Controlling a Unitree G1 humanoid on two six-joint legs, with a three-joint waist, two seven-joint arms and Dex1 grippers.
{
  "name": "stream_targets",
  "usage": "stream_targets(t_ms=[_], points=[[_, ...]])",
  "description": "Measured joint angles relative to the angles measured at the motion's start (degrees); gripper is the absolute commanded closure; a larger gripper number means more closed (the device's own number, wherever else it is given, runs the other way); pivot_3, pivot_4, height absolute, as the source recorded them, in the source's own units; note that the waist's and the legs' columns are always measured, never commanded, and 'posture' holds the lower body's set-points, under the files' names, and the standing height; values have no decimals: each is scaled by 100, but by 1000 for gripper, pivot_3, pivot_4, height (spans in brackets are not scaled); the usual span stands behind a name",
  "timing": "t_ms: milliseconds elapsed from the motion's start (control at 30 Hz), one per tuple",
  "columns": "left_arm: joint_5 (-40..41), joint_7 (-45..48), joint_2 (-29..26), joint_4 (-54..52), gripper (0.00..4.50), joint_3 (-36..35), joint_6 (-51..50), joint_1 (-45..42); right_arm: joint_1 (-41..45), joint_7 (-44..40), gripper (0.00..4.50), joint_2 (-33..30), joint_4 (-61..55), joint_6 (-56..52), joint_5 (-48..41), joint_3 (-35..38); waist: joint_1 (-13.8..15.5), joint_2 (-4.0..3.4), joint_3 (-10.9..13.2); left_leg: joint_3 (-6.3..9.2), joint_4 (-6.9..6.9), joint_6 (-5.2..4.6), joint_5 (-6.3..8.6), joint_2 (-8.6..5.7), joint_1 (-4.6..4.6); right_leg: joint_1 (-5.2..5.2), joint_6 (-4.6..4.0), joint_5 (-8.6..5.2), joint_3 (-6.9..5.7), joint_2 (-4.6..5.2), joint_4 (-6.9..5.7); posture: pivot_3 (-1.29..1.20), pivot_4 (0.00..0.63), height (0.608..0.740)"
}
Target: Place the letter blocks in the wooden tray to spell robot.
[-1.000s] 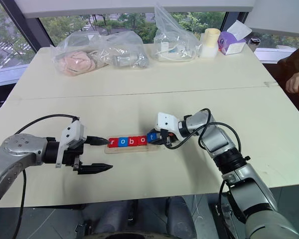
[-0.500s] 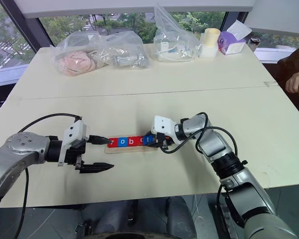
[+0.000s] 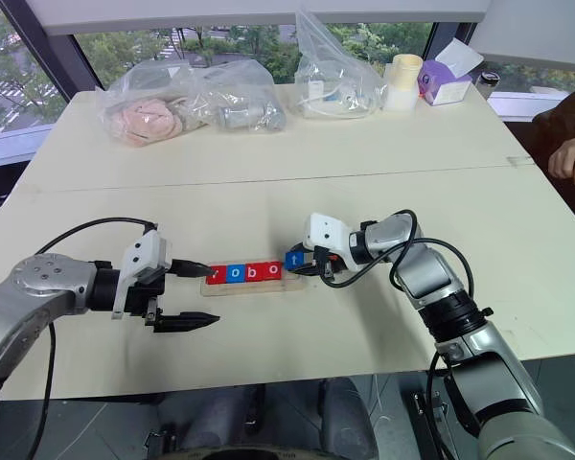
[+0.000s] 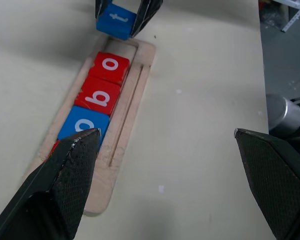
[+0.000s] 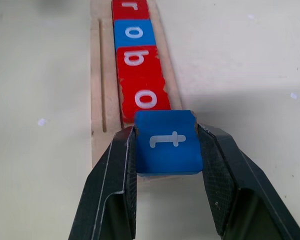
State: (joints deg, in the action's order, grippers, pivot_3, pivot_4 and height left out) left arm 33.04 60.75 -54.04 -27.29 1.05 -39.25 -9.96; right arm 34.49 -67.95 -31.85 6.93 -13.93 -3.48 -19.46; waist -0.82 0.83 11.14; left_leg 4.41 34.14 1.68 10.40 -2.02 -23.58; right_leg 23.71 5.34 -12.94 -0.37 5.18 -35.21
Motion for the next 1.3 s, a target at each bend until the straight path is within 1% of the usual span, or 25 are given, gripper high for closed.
stream_targets(t_ms=[400, 867, 933, 1000, 1067, 1100, 1200, 1300], points=[[-4, -76, 34, 1, 0, 0, -23, 17, 0, 17, 3322, 149, 273, 310, 170, -200, 0, 0, 0, 1, 0, 0, 0, 0, 0, 0, 0, 0, 0, -1, 0, 0, 150, 740], [-30, -122, 61, 28, 0, 21, -15, 5, -10, 32, 3322, 321, 227, 155, 208, -215, -2, 0, 0, 1, 0, 0, 0, 0, 0, 0, 0, 0, 0, -2, -1, 0, 150, 740], [-83, -117, 78, 77, 0, 46, 0, -19, -24, 32, 2278, 325, 191, 65, 194, -210, -1, 0, 0, 1, 0, 0, 0, 0, 0, 0, 0, 0, 0, -2, -1, 0, 150, 740], [-137, -115, 87, 155, 0, 47, 21, -60, -63, 44, 1373, 346, 154, 14, 153, -209, -1, 0, 0, 1, 0, 0, 0, 0, 0, 0, 0, 0, 0, -2, -1, 0, 150, 740], [-153, -105, 99, 179, 0, 50, 33, -91, -95, 112, 300, 372, 111, 11, 143, -203, -3, 0, 0, 1, 0, 0, 0, 0, 0, 0, 0, 0, 0, -2, 0, 0, 150, 740], [-170, -101, 108, 191, 0, 50, 54, -104, -95, 150, 32, 379, 101, 8, 143, -203, -2, 0, 0, 1, 0, 0, 0, 0, 0, 0, 0, 0, 0, -2, 0, 0, 150, 740], [-218, -88, 109, 222, 0, 50, 102, -104, -93, 281, 32, 401, 89, -40, 96, -150, -1, 0, 0, 1, 0, 0, 0, 0, 0, 0, 0, 0, 0, -2, 0, 0, 150, 740], [-257, -79, 109, 262, 0, 49, 121, -104, 10, 536, 32, 544, 54, -207, -104, 201, -4, 0, 0, 2, 0, 0, 0, 0, 0, 1, 0, 0, 0, -2, 0, 0, 150, 740]])
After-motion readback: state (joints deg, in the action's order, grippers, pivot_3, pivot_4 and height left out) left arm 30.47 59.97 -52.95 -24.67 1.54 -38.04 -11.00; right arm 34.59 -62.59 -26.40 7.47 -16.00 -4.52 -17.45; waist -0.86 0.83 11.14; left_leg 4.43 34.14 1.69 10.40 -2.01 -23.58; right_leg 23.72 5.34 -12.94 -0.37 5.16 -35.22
